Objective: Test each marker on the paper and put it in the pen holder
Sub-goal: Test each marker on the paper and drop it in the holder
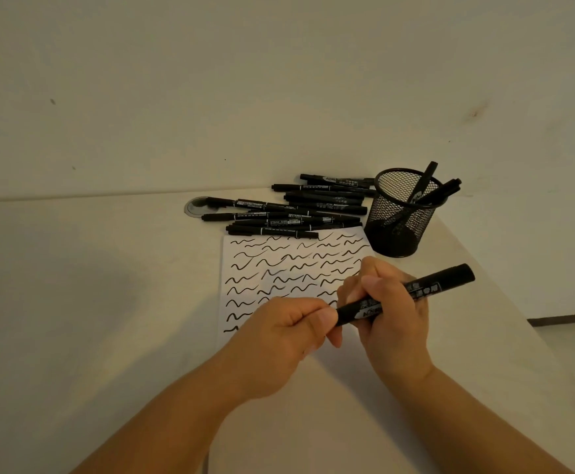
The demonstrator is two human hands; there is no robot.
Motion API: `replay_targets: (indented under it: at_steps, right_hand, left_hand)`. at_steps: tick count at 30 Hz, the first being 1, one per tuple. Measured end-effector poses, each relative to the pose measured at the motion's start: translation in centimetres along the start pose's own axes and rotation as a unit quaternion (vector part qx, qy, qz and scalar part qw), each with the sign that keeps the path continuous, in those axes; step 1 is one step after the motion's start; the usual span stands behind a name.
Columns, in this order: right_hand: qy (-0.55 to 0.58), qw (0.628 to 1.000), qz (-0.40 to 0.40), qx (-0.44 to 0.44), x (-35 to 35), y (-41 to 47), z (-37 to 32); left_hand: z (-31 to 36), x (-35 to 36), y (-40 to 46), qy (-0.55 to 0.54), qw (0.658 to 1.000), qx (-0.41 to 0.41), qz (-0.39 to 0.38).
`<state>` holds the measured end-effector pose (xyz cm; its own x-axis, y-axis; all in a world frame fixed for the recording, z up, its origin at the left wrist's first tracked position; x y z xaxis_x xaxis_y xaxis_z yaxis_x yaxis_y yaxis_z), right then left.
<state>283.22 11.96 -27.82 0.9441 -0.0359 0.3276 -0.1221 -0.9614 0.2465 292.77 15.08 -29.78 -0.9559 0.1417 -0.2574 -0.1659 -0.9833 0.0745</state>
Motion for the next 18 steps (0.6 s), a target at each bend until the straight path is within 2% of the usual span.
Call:
replay_targets:
  at_steps: [3, 7, 10, 13, 14, 16, 17, 18]
  right_hand:
    - [-0.003, 1.0, -0.018, -0.019, 0.4, -0.1, -0.4]
    - [-0.001, 0.999, -0.046, -0.015, 0.8, 0.0, -0.6]
    - [-0.057, 0.997, -0.031, 0.039, 0.2, 1.0, 0.0]
    - [-0.101, 0.988, 0.069, 0.092, -2.6, 2.6, 0.2]
    - [-0.128, 0.983, 0.106, 0.081, -3.8, 3.2, -0.5]
    - [-0.223, 0.962, 0.157, -0.006, -5.6, 4.3, -3.5]
    - [-0.293, 0.94, 0.158, -0.077, -5.7, 4.7, -5.3]
    - [-0.378, 0.901, 0.133, -0.163, -4.8, 4.8, -7.1]
  left_hand:
    - [-0.6, 0.8, -0.1, -0.068, 0.995, -0.046, -0.05]
    - [-0.7, 1.0, -0.1, -0.051, 0.995, -0.048, -0.075]
    - [-0.4, -0.1, 0.4, 0.001, 0.999, -0.031, -0.013]
    - [0.2, -2.2, 1.1, 0.081, 0.993, -0.007, 0.089]
    - [0.5, -3.1, 1.3, 0.113, 0.987, -0.001, 0.116]
    - [1.6, -4.8, 2.0, 0.181, 0.971, 0.009, 0.154]
    - [2.4, -5.5, 2.5, 0.224, 0.961, 0.015, 0.163]
    - [3.3, -5.9, 3.0, 0.271, 0.948, 0.027, 0.166]
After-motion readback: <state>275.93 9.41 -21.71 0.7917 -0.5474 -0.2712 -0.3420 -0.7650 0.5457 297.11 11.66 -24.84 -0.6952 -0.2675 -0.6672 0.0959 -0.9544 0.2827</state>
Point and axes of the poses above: each hand's wrist, its own y-axis towards the middle knuckle, its own x-axis out of the palm, z = x × y, the point moved 10 cm from there along y, towards the middle knuckle, and after that the axes turned 12 degrees about z, right-handed, at the moved point
